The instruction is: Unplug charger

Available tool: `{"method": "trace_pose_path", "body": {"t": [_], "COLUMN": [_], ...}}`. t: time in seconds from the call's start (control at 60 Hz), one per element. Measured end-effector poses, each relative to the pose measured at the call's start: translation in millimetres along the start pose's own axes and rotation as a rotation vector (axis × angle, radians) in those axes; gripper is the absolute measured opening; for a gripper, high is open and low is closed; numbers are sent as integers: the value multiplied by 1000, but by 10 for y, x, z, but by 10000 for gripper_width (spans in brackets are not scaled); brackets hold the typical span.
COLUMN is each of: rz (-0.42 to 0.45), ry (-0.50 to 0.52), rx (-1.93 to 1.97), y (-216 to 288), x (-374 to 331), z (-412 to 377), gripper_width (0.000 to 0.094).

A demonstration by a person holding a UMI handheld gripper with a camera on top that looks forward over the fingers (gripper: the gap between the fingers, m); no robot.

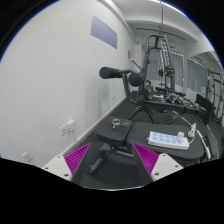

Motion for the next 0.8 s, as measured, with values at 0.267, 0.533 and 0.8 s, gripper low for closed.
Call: {"method": "trace_pose_path", "body": {"t": [0.267, 0.533, 0.8], "rz": [-9, -22, -11], "ry": [-139, -309, -425], "rx": [73, 108, 139], "y": [-71, -347, -566], "x": [-31, -292, -289], "z": [777, 2042, 2981], "gripper_width": [856, 856, 857]}}
Point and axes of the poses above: the point between the fingertips, and its own axes, seen from behind it with the camera up: z to the right, y up, x forward, the way the camera looks, the point moved 8 cm from there along -x, backward, against the way the camera looks, and after that the axes turned 10 degrees about y, right-handed, at the moved point
